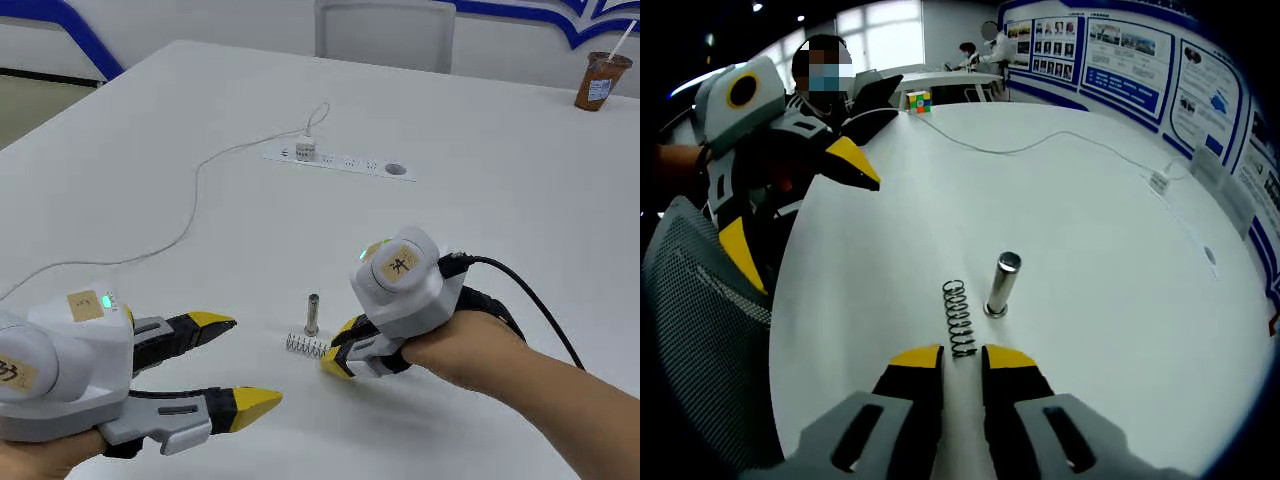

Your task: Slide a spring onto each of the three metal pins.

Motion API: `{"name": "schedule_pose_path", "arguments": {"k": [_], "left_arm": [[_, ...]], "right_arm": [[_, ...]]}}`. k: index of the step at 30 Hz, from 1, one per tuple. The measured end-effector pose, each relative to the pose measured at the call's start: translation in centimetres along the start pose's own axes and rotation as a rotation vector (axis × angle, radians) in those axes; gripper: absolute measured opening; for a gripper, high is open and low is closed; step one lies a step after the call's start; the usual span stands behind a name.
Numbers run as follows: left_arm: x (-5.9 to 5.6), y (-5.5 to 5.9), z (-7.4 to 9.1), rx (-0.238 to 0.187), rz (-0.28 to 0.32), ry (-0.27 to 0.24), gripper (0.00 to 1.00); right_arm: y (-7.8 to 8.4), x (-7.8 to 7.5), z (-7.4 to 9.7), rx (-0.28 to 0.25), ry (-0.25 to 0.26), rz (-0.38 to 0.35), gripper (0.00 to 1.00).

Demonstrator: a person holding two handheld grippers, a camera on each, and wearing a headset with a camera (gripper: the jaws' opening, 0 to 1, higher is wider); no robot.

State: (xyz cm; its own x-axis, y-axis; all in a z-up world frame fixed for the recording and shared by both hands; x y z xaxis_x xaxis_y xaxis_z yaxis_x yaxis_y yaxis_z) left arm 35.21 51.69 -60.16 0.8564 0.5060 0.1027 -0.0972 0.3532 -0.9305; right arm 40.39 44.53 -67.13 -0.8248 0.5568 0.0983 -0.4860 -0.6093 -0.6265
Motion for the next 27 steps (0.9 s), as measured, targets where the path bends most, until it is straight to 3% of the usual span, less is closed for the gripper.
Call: {"name": "schedule_pose_path", "arguments": {"k": [17,27], "left_arm": [[0.08,0.10,0.30,0.005,0.003,-0.007,0.57],[-0.09,0.11,0.07,0.002,0.002,-0.003,0.57]], "right_arm": [[0.18,-0.01,-0.41,0.009,-0.005,0.013,0.12],[-0.19,0.35,0.59,0.001,0.003,0.031,0.12]]}}
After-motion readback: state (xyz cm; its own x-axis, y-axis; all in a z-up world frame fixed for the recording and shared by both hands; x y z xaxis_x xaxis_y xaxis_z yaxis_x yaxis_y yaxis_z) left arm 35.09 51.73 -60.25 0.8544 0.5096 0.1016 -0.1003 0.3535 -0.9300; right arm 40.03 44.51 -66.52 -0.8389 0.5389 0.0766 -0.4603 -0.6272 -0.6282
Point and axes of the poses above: the centre of the closed fingertips' face, and the gripper's own axes: z roughly backward along the fingers, x roughly to its left, y roughly out of its underside, the point moved 1 cm from there along z, roughly backward along the fingers, and after that the axes turned 9 degrees about -z, right-handed, at the moved point
